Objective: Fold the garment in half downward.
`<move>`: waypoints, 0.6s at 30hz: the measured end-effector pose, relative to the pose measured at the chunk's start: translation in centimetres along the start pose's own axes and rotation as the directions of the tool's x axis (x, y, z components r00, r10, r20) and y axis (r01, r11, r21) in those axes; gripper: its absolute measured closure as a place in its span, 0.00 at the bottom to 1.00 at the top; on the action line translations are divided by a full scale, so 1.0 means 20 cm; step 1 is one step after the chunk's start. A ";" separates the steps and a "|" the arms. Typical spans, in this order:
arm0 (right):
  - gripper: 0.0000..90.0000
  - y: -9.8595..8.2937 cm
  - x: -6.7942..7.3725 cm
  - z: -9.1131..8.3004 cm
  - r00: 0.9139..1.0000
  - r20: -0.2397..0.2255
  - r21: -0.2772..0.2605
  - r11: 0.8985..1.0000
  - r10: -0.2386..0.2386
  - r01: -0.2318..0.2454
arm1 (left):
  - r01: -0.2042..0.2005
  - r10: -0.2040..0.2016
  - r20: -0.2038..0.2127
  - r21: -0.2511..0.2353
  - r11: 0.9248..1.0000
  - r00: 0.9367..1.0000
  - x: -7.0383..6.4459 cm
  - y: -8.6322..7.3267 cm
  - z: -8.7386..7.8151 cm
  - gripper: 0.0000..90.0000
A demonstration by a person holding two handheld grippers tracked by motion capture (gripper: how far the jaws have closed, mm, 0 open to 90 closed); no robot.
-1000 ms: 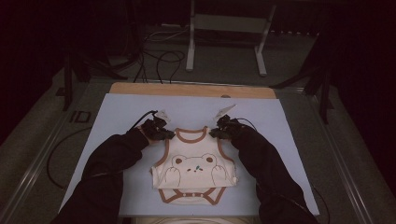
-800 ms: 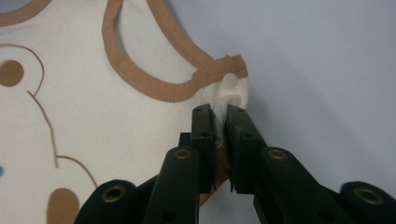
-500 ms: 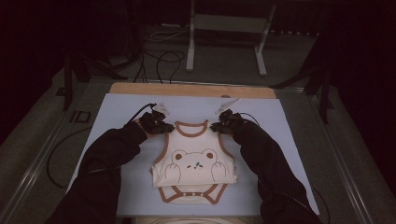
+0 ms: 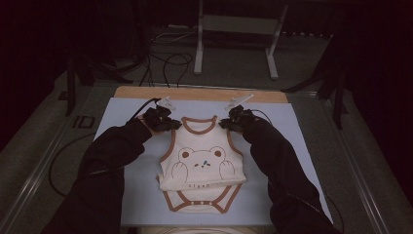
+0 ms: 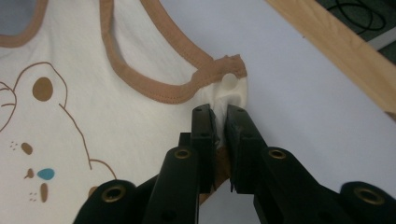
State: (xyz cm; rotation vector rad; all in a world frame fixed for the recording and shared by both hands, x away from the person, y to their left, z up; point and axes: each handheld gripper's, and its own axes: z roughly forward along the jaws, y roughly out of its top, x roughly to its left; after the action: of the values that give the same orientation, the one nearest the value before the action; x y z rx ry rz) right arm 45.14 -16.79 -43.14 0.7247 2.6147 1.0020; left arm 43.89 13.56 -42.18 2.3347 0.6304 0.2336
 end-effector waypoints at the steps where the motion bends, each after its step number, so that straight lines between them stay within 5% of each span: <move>1: 0.92 0.00 0.00 0.00 1.000 0.000 0.000 1.000 0.000 0.000 | 0.009 -0.009 -0.002 -0.009 1.000 1.000 0.00 0.01 -0.01 0.98; 18: 0.92 0.13 -0.08 -0.10 0.998 0.058 -0.056 0.998 -0.006 0.009 | -0.023 0.020 -0.044 -0.076 0.997 0.999 0.01 0.12 -0.14 0.98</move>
State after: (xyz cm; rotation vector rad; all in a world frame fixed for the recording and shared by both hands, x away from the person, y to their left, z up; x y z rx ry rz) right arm 46.60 -17.09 -39.74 0.7191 2.5276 1.0324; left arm 44.09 13.75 -38.40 2.2690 0.6069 0.3136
